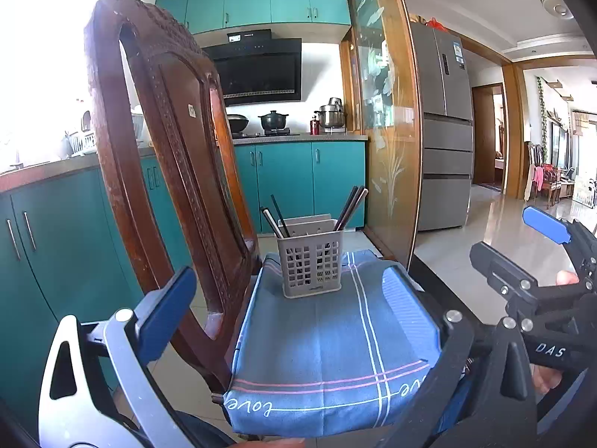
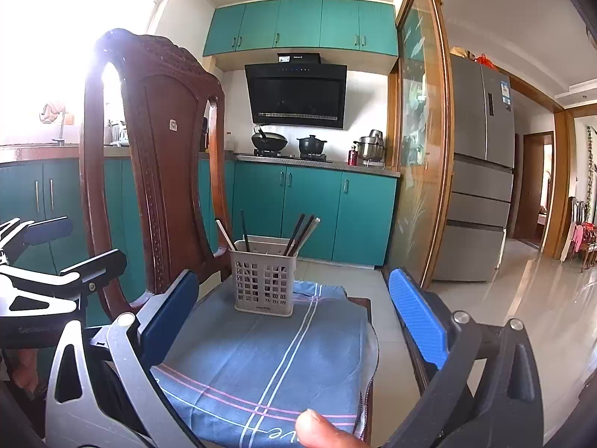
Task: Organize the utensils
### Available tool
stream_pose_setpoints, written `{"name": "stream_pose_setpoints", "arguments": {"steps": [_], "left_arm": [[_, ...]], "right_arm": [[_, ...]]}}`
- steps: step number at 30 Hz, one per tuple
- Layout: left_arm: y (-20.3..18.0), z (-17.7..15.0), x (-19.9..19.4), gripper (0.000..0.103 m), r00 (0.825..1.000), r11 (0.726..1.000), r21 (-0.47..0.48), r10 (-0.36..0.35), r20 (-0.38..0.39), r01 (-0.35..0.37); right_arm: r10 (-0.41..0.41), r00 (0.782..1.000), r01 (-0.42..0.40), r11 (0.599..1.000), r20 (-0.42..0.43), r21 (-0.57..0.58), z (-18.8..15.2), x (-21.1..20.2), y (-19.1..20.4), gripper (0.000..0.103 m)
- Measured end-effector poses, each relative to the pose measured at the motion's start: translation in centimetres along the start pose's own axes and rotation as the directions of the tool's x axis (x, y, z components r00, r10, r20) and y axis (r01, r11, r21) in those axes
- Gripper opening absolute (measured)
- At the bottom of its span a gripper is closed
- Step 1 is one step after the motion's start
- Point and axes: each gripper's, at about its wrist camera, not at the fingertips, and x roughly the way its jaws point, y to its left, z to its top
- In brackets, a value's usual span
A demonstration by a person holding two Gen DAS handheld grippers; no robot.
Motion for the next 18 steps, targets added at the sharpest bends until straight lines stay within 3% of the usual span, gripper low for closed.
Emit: {"name": "stream_pose_setpoints", "arguments": {"steps": [13, 16, 18], "left_arm": [[0.5, -0.4, 1.3, 0.099, 1.000, 1.000, -0.016, -0.009, -0.022, 0.009], [0.5, -1.1, 3.4, 0.099, 0.995, 0.998, -0.043, -0.046, -0.088, 0.042], [0.7, -1.8, 5.9, 0.099, 0.984, 0.995, -0.075, -0.076, -0.162, 0.064]], "right_arm": [[-0.007, 1.000, 0.008, 1.000, -0.030, 0.005, -0.7, 1.7, -0.4, 0.100], [-0.054, 0.996, 0.055, 0.998, -0.077, 0.013, -1.6, 3.6, -1.3, 0.100], [-0.109, 0.982, 0.115, 0.993, -0.156, 0.035, -2.4, 6.3, -2.8, 0.100]]}}
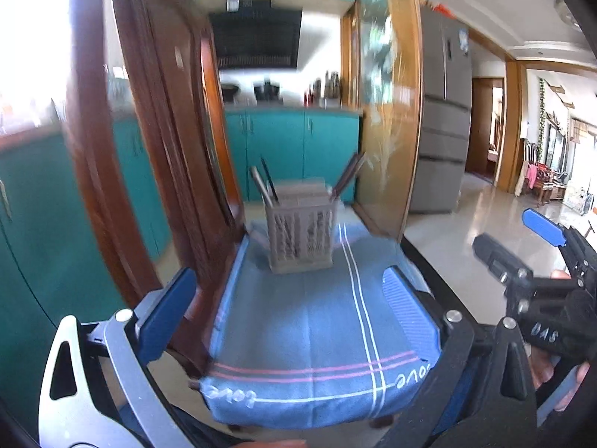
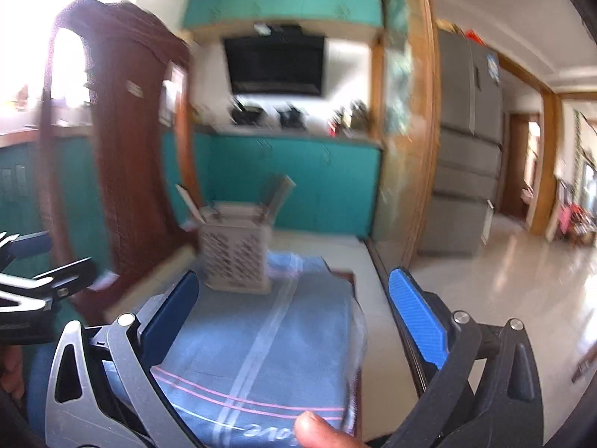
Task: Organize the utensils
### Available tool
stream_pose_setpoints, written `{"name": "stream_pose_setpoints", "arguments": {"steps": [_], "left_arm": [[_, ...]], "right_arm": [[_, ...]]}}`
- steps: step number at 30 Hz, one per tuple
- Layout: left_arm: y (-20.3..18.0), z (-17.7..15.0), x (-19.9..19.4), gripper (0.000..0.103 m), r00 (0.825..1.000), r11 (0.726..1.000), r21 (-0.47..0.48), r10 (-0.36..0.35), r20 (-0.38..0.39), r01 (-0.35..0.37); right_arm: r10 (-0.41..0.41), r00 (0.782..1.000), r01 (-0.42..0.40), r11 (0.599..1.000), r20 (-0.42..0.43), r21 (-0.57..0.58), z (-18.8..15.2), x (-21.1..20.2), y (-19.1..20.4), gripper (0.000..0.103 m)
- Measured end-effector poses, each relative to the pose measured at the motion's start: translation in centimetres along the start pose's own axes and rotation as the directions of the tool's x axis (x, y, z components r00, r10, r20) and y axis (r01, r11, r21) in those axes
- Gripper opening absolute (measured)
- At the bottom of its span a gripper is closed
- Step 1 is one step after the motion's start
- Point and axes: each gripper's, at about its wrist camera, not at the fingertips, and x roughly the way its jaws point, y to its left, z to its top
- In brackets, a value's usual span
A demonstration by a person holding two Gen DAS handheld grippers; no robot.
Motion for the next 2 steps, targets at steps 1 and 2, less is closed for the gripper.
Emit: {"name": "stream_pose_setpoints", "arguments": {"steps": [1, 2], "left_arm": [[0.1, -0.1, 1.1, 0.099, 1.000, 1.000, -0.010, -0.012, -0.028, 0.012], [0.3, -0.3, 3.5, 0.099, 0.996, 0.999, -0.026, -0.039, -0.078, 0.037]], "right_arm": [[-0.041, 0.998, 0.042, 0.999, -0.056, 0.017, -0.3, 1.9, -0.7, 0.100], [-0.078, 0.989, 0.083, 0.996, -0.126, 0.035, -0.6, 4.2, -1.5, 0.100]]}}
